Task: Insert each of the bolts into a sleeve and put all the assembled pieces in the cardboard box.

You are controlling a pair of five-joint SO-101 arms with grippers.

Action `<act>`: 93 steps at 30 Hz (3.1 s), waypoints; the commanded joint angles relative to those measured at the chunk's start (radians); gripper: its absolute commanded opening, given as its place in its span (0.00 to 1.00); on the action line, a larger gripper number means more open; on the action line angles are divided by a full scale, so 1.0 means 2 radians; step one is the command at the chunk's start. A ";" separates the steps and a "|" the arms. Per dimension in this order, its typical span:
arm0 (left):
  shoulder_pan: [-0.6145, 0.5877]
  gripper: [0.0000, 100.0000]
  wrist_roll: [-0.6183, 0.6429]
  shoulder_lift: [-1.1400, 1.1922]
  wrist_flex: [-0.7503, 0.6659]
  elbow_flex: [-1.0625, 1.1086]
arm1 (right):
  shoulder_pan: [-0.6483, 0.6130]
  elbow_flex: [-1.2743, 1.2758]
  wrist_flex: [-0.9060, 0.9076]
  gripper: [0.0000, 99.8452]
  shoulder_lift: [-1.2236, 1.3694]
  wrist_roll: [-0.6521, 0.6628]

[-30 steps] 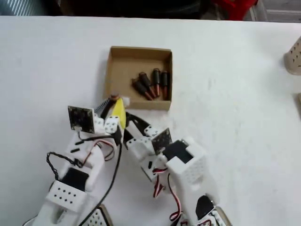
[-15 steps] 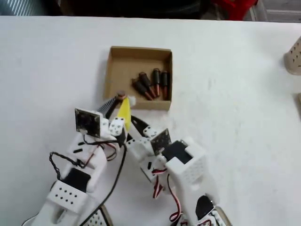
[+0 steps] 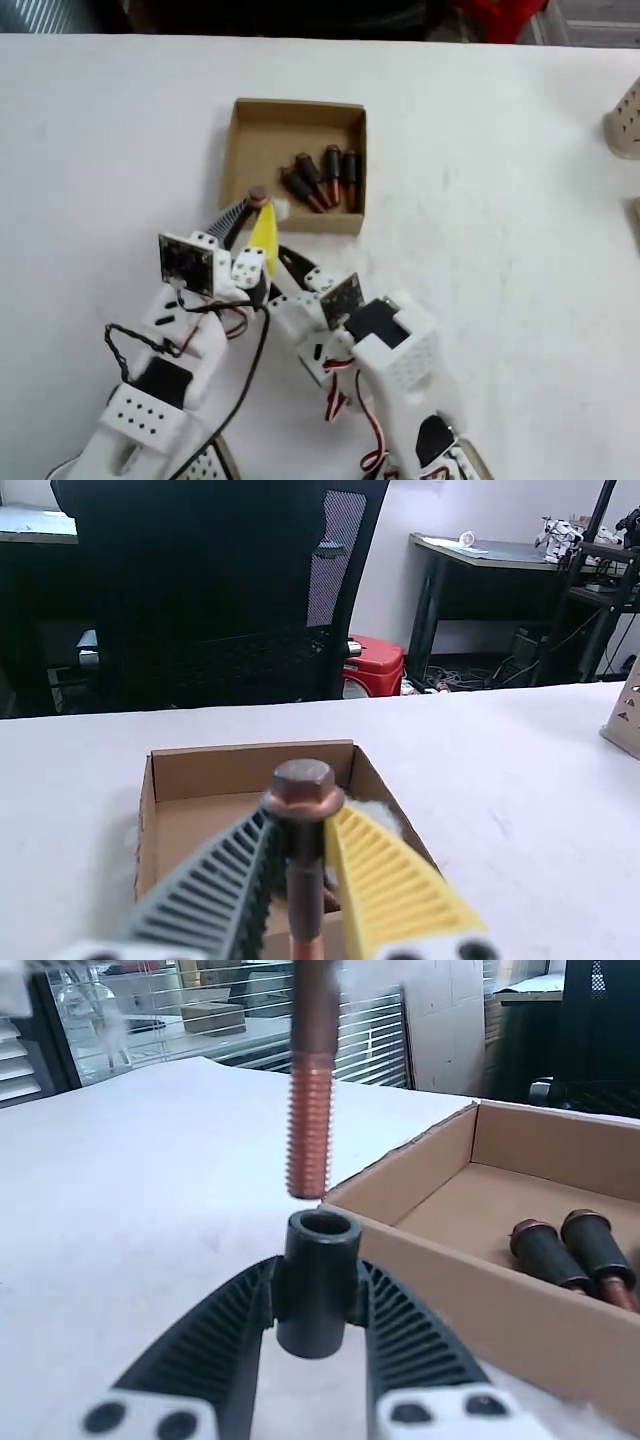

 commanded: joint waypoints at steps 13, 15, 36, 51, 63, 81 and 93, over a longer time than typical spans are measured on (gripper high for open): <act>0.007 0.02 -0.018 -0.009 -0.017 0.017 | -0.009 0.003 -0.012 0.02 -0.002 0.006; 0.007 0.02 -0.026 -0.009 -0.017 0.019 | -0.009 0.004 -0.012 0.02 -0.002 0.006; 0.007 0.02 -0.028 -0.009 -0.017 0.025 | -0.010 0.014 -0.013 0.02 -0.006 0.006; 0.007 0.02 -0.028 -0.009 -0.017 0.025 | -0.010 0.026 -0.026 0.02 -0.007 0.006; 0.014 0.02 -0.028 -0.009 -0.013 0.029 | -0.018 0.031 -0.028 0.02 -0.007 0.006; 0.010 0.02 -0.028 -0.012 0.075 0.050 | -0.015 0.032 -0.029 0.02 -0.007 0.006; -0.006 0.06 -0.078 -0.012 0.164 0.052 | 0.007 0.041 -0.024 0.02 -0.052 0.002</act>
